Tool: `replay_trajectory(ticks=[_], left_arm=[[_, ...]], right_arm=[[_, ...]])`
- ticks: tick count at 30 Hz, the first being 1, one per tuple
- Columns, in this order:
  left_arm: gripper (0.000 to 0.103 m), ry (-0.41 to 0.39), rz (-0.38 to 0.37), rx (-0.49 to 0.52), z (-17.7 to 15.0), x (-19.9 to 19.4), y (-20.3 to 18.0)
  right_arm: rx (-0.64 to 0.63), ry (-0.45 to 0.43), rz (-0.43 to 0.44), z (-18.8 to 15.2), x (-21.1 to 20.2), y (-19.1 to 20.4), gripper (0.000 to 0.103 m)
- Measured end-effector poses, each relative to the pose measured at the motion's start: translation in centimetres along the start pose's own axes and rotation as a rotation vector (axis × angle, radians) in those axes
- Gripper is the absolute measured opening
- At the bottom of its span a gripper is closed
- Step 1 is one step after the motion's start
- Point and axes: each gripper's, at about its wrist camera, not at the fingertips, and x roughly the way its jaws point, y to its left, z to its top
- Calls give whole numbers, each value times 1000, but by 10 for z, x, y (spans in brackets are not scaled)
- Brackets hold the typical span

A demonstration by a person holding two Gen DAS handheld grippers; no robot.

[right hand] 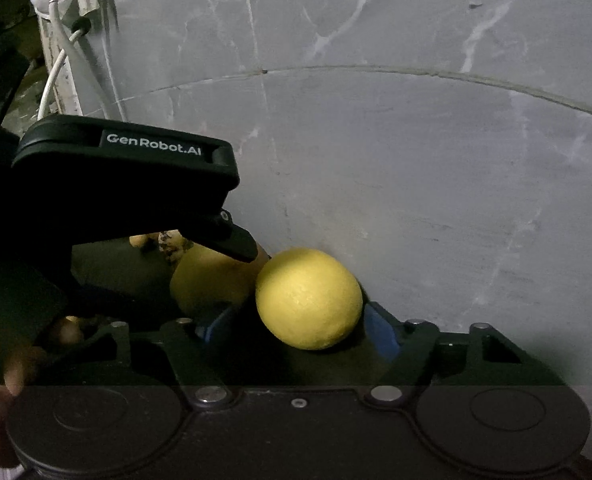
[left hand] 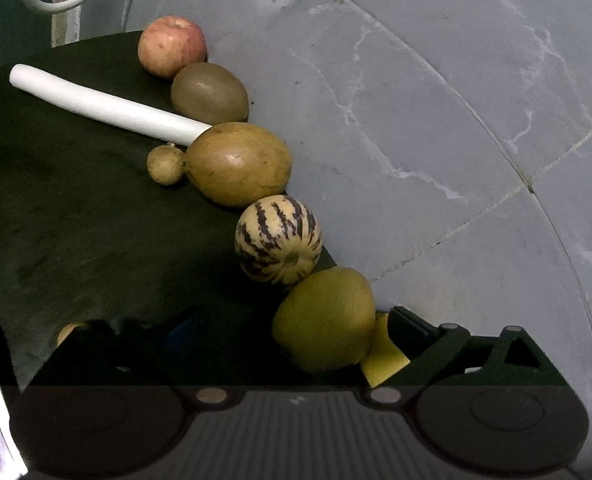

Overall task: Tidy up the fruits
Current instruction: 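Grasp the green pear with the left gripper while the right gripper grasps a lemon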

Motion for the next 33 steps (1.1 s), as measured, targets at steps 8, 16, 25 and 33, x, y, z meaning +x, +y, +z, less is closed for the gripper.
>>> replay_trajectory(ticks=[8,16,25,33], left_arm=[[91,9,-23,-6,2,6,0],[80,13,-42,-21,4,11,-8],[63,10,-46,-53,0,9,-6],[62,8,-29,-17,1,14,-13]], right_arm=[[10,10,-21,0,9,3,66],[23,5,-23,1,15,5,65],[36,2,-6,-4,8,-7,60],[-5,21,21,-10,-3,-15,60]])
